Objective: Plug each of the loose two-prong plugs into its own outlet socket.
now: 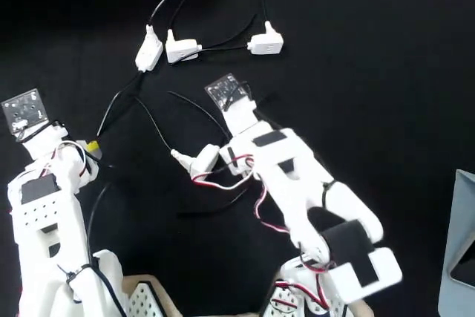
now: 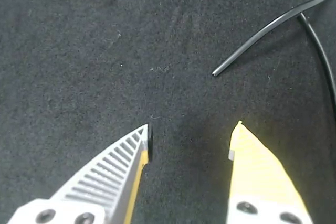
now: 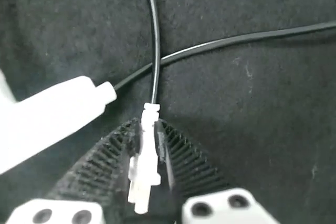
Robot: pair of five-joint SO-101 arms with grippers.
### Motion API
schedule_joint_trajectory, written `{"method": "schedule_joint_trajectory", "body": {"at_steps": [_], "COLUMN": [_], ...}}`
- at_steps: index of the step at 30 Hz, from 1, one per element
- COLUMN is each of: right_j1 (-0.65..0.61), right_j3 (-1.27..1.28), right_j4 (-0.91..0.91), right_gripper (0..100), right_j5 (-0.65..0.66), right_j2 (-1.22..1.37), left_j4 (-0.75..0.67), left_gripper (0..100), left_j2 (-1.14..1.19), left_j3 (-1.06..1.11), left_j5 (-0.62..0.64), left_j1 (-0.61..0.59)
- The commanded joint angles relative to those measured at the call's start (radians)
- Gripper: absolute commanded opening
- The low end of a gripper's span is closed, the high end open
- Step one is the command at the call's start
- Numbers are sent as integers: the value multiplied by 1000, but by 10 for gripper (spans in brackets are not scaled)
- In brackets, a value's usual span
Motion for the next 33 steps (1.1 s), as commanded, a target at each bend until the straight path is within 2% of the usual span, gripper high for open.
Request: {"method": "schedule_joint_trajectory", "body": {"at_steps": [1, 10, 13, 19, 33], "right_j1": [6, 6, 6, -2, -18], "right_j3": [-79, -262, -265, -271, -277], "right_j4": [81, 379, 402, 479, 508], "right_gripper": [12, 16, 18, 114, 114], "right_j5": [-3, -3, -3, -78, -104], "right_j2": [16, 25, 25, 25, 70], "left_j4": [-17, -17, -17, -17, -17], "left_gripper": [249, 249, 249, 249, 249], "left_j2": [-6, -6, -6, -6, -6], "left_j3": [-10, -10, -10, -10, -10], "left_j5": [5, 5, 5, 5, 5], "left_j1": [-1, 1, 1, 1, 1]}}
